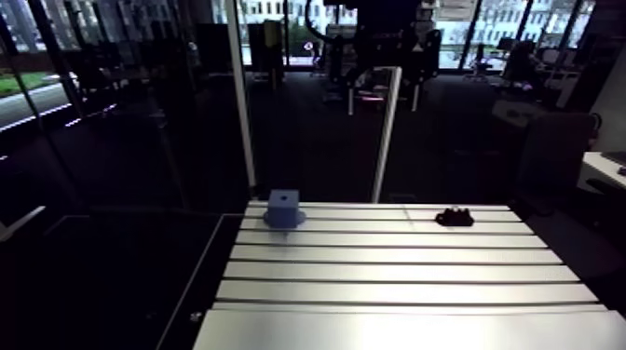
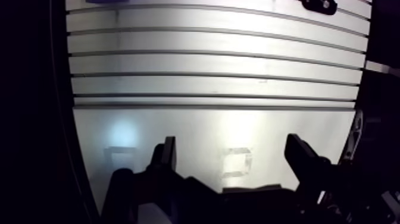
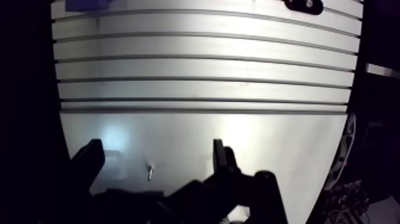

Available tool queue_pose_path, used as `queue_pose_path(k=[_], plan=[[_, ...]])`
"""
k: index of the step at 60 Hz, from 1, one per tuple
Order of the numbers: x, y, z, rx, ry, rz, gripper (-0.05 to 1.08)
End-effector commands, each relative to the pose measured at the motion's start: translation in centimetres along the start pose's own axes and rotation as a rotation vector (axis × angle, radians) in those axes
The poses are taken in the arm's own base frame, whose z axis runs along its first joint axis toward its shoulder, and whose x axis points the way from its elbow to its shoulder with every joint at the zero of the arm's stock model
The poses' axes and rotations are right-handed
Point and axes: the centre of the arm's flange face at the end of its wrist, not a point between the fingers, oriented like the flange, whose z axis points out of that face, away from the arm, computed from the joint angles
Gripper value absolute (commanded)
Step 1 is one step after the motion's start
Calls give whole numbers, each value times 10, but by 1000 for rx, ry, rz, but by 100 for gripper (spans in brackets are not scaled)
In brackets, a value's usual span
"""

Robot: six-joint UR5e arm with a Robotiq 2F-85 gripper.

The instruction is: Pick up the M10 bolt and insert it into the hex recess until seated.

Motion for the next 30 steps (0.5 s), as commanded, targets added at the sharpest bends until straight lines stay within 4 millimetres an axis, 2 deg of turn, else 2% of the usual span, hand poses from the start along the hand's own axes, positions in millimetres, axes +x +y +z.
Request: queue_pose_path(k=[1,2,3,6,13,16,18,20,24,30], plan=[[10,30,8,-9,45,-20,1],[11,41,10,-7,44,-11,1],[11,41,10,-7,44,-11,1],[12,61,14,-4,40,2,1],[14,76,18,-8,47,-39,1],[16,86,19,-15,60,-61,1],[17,100,21,-15,72,-62,1],[17,100,21,-15,72,-62,1],[18,128,26,-19,100,-19,1],[21,137,31,-32,136,-30,1]])
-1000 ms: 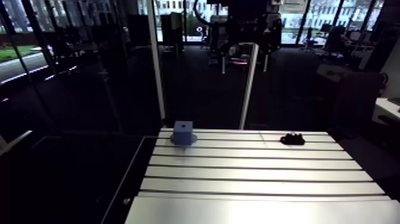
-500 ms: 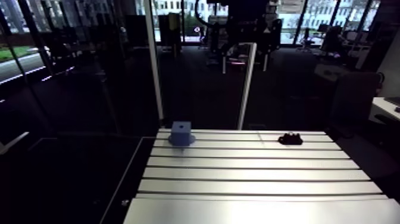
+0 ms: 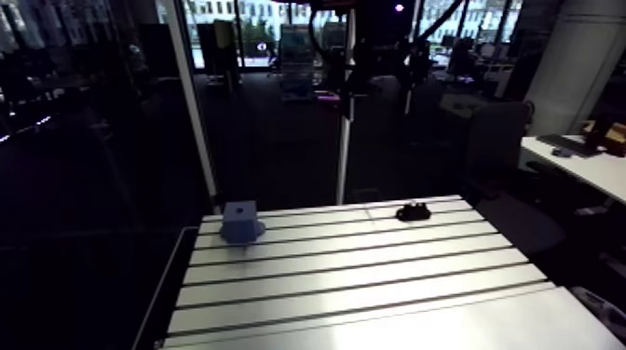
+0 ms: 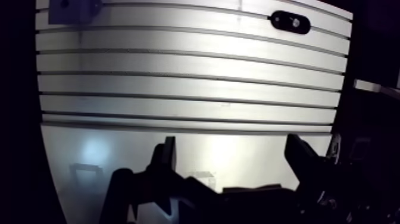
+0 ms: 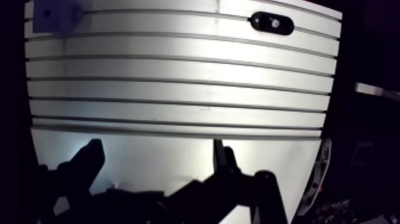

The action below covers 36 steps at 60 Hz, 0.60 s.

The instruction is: Pick up the M10 bolt and insert it into the hex recess until seated.

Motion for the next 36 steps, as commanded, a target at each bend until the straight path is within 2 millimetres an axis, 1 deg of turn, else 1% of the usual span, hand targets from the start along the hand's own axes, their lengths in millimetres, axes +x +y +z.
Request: queue_pose_path(k=[1,3,4,5,6,7,8,9,10,11,13,14,15,16,17,18,19,24,27,29,31,33,34,36], plan=[[3,50,13,-22,72,5,1],[5,52,16,-28,81,-10,1],[6,55,23,-33,86,-25,1],[6,55,23,-33,86,-25,1],[7,60,28,-39,97,-33,1],[7,60,28,-39,97,-33,1],[8,68,31,-47,116,-34,1],[8,68,31,-47,116,-34,1],[8,76,33,-58,132,-35,1],[8,76,33,-58,132,-35,1],[7,93,40,-71,149,-57,1],[7,93,40,-71,149,-57,1],[5,100,42,-74,154,-72,1],[5,100,42,-74,154,-72,1],[3,106,48,-72,150,-89,1],[3,106,48,-72,150,-89,1],[1,110,52,-68,148,-107,1],[1,111,58,-44,157,-139,0],[-1,112,66,-11,163,-148,0],[0,118,76,17,171,-141,0],[0,118,76,17,171,-141,0],[-1,128,83,27,185,-124,0],[-1,128,83,27,185,-124,0],[-3,136,87,22,200,-113,0]])
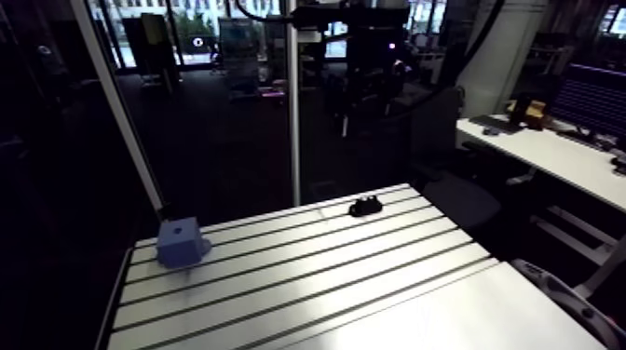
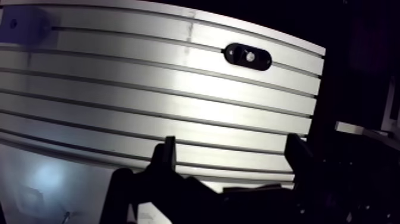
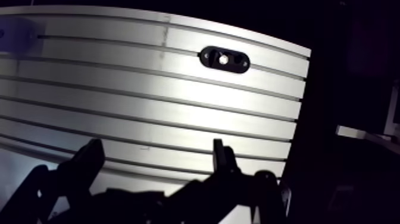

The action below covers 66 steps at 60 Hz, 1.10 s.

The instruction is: Pick up the M10 bolt and insert it into the hex recess until seated.

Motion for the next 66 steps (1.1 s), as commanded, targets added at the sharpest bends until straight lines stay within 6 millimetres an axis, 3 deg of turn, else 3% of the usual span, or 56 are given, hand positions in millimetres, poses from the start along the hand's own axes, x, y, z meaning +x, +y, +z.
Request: queue_pose_path(k=[1,11,30,51,66], plan=[[-14,32,30,42,55,-3,0],[-14,46,49,17,76,-19,0],[-8,52,76,1,93,-16,0],[6,66,126,14,68,-10,0],[10,70,150,15,65,-9,0]])
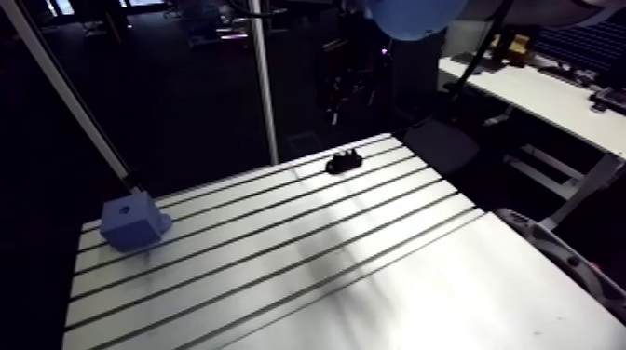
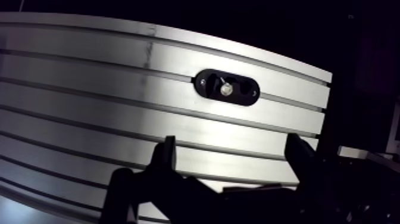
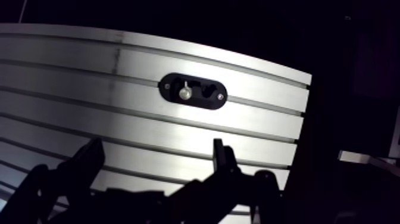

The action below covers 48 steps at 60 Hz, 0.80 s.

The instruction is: Pick up the M10 bolt and insert it into the hex recess until seated.

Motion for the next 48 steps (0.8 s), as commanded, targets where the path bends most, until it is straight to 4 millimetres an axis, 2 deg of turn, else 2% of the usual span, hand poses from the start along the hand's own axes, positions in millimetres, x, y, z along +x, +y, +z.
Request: queue_pose_path(k=[1,17,23,25,27,33,40,48], plan=[[2,4,27,8,-11,3,0],[-1,18,62,5,-19,31,0],[-3,20,64,5,-20,44,1],[-3,21,65,7,-23,51,3],[-3,22,69,9,-23,56,13],[-1,25,71,1,-14,62,25],[-1,25,76,4,-17,61,36],[2,28,80,6,-17,61,42]])
